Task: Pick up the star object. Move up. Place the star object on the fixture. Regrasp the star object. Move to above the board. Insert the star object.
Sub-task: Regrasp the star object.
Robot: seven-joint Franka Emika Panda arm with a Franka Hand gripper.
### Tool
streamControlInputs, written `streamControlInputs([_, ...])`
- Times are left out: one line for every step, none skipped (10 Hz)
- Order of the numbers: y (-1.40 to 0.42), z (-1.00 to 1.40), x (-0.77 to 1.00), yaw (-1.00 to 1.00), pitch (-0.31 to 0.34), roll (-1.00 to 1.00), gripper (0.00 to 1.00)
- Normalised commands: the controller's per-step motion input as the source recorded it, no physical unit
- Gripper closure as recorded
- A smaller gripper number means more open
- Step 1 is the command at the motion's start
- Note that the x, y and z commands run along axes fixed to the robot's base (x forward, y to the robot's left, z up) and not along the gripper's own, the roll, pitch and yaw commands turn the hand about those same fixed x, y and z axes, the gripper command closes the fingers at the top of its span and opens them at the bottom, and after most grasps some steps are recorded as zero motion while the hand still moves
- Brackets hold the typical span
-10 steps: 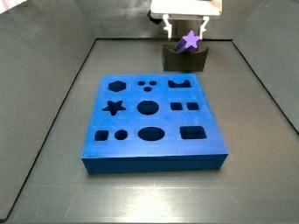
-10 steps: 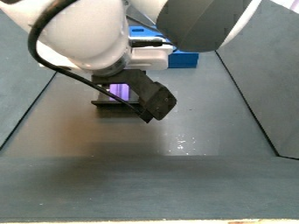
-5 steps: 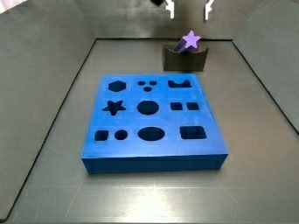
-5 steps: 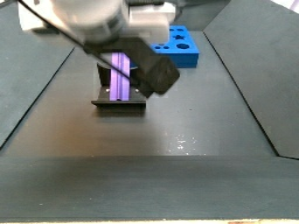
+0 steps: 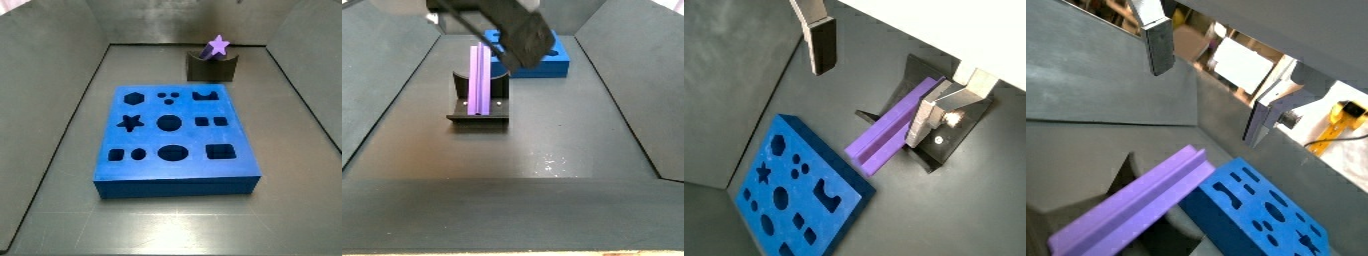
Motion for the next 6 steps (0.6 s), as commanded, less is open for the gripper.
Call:
streamControlInputs([-1.00,0.46,0.01,0.01,0.057,1.00,0.00])
streamControlInputs([-1.00,0.37,-0.03,0.01,0.047,1.00,0.00])
streamControlInputs([-1.00,0.33,-0.04,0.01,0.043,1.00,0.00])
streamControlInputs([-1.00,0.31,-0.04,0.01,0.041,1.00,0.00])
streamControlInputs([-0.86,0.20,-0.05,0.01,0.036,1.00,0.00])
streamControlInputs([-0.73,0.14,-0.04,0.01,0.034,1.00,0.00])
